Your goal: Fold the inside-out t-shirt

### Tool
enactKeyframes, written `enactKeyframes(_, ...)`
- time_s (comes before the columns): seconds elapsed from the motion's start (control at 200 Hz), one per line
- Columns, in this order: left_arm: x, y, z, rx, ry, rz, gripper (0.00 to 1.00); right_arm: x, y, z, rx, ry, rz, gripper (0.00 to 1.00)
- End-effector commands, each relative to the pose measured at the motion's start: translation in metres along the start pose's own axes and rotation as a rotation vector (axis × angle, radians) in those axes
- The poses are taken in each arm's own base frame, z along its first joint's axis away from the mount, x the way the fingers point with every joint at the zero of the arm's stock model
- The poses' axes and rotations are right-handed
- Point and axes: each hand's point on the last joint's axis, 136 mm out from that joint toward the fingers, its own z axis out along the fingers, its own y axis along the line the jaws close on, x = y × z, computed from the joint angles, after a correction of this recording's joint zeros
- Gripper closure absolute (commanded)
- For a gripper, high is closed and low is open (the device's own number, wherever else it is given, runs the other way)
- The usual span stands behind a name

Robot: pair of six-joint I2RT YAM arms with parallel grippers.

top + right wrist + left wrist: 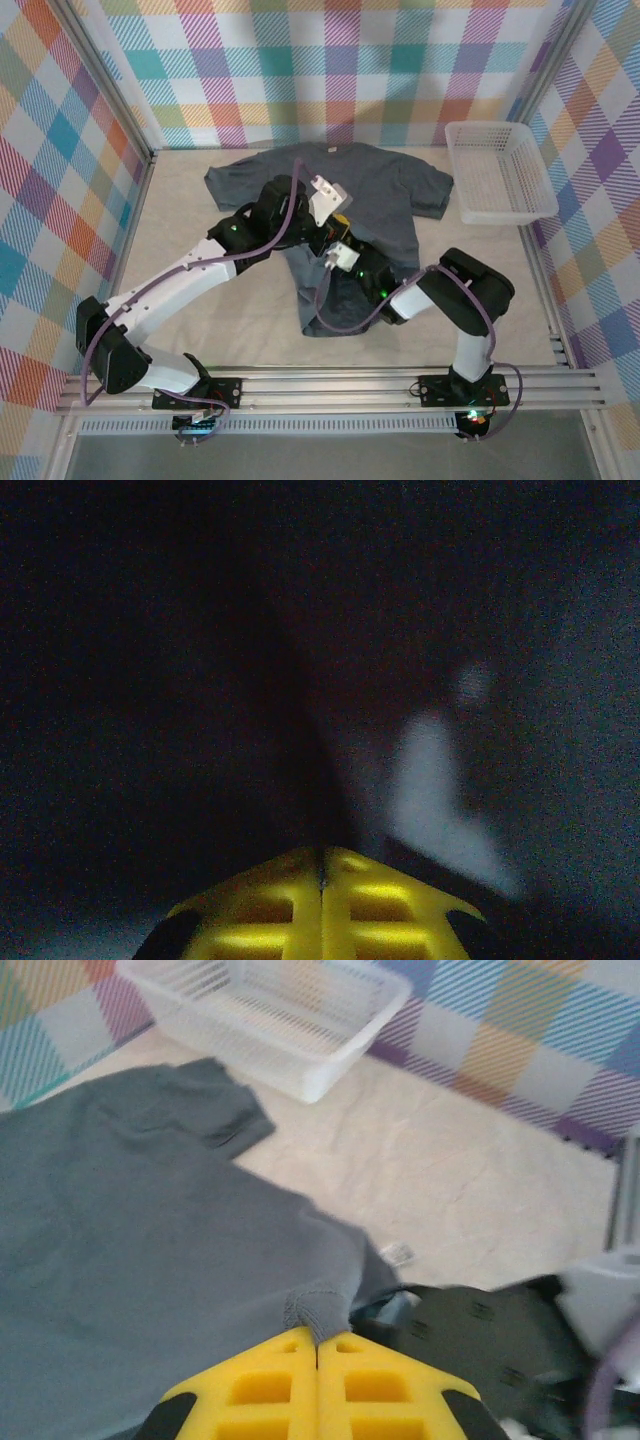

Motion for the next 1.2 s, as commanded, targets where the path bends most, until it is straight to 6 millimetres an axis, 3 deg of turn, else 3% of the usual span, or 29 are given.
enactKeyframes(0.0, -0.044, -0.022, -0.033, 0.094, -0.110, 0.003, 1.00, -0.015, -0.070, 0.018, 0.185, -0.015, 0.051, 1.00)
enactKeyframes(0.115, -0.078, -0.030, -0.049, 0.123, -0.193, 0.001, 1.00, 0.024, -0.044, 0.038, -0.109, 0.217, 0.262, 1.00)
enactKeyframes(0.19, -0.104, -0.034, -0.056, 0.145, -0.259, -0.025, 1.00, 0.025, -0.034, 0.046, -0.211, 0.284, 0.318, 1.00)
enactKeyframes(0.31, -0.136, -0.036, -0.062, 0.158, -0.302, -0.034, 1.00, 0.000, -0.009, 0.043, -0.460, 0.306, 0.378, 1.00)
enactKeyframes(0.375, -0.147, -0.036, -0.064, 0.157, -0.313, -0.019, 1.00, -0.022, -0.005, 0.036, -0.568, 0.277, 0.452, 1.00)
enactKeyframes(0.485, -0.151, -0.026, -0.066, 0.090, -0.316, 0.004, 1.00, -0.067, -0.024, 0.011, -0.722, 0.071, 0.675, 1.00)
enactKeyframes(0.61, -0.156, -0.025, -0.079, 0.064, -0.353, 0.001, 1.00, -0.071, -0.056, 0.005, -0.780, 0.033, 1.036, 1.00)
enactKeyframes(0.7, -0.168, -0.042, -0.084, 0.181, -0.398, -0.050, 1.00, -0.081, -0.044, 0.007, -0.911, 0.057, 1.193, 1.00)
enactKeyframes(0.745, -0.188, -0.050, -0.092, 0.246, -0.477, -0.095, 1.00, -0.080, -0.034, 0.014, -0.959, 0.117, 1.275, 1.00)
enactKeyframes(0.84, -0.216, -0.064, -0.102, 0.331, -0.561, -0.148, 1.00, -0.057, -0.012, 0.033, -0.920, 0.308, 1.370, 1.00)
enactKeyframes(1.005, -0.240, -0.082, -0.111, 0.318, -0.572, -0.063, 1.00, -0.014, 0.007, 0.046, -0.736, 0.550, 1.279, 1.00)
enactKeyframes(1.115, -0.247, -0.079, -0.111, 0.286, -0.570, -0.042, 1.00, -0.021, -0.011, 0.040, -0.701, 0.564, 1.256, 1.00)
enactKeyframes(1.195, -0.241, -0.076, -0.103, 0.271, -0.536, -0.051, 1.00, -0.027, -0.029, 0.038, -0.644, 0.557, 1.263, 0.91)
